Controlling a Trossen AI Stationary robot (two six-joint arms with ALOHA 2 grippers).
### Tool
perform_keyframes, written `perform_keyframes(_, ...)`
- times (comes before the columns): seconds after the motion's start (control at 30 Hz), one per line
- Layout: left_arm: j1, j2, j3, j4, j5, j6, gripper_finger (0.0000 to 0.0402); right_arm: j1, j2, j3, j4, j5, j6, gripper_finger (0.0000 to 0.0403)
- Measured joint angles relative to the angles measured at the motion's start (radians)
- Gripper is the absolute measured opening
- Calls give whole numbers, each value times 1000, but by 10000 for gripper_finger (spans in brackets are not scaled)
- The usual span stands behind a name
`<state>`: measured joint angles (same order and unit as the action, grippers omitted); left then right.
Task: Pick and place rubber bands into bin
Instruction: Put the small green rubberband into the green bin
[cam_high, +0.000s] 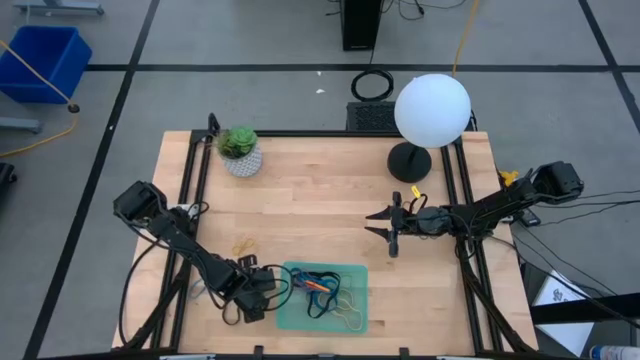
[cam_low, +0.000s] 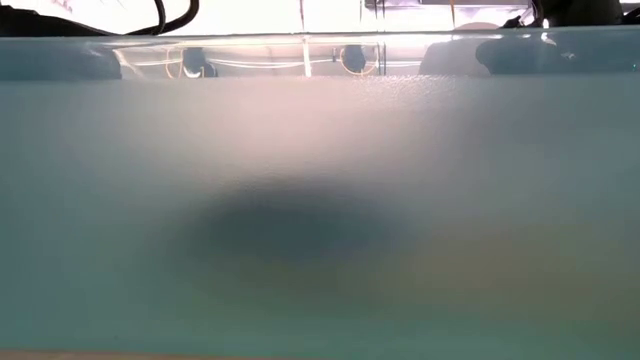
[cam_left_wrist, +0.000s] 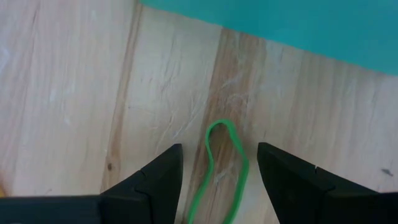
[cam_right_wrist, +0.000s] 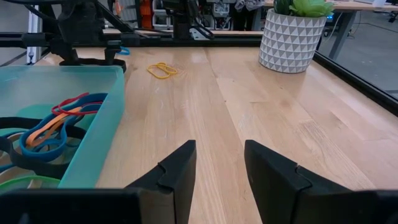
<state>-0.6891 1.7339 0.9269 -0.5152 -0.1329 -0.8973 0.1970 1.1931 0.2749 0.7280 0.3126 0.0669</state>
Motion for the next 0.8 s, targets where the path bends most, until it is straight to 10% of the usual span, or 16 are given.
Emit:
perform_keyframes(0.23,0,30,3,-6,-5,3,195,0,0,0,-5,0,0,132)
perform_keyframes(0.8,6,32,2,16,23,54,8,0,0,0,-6,0,0,132)
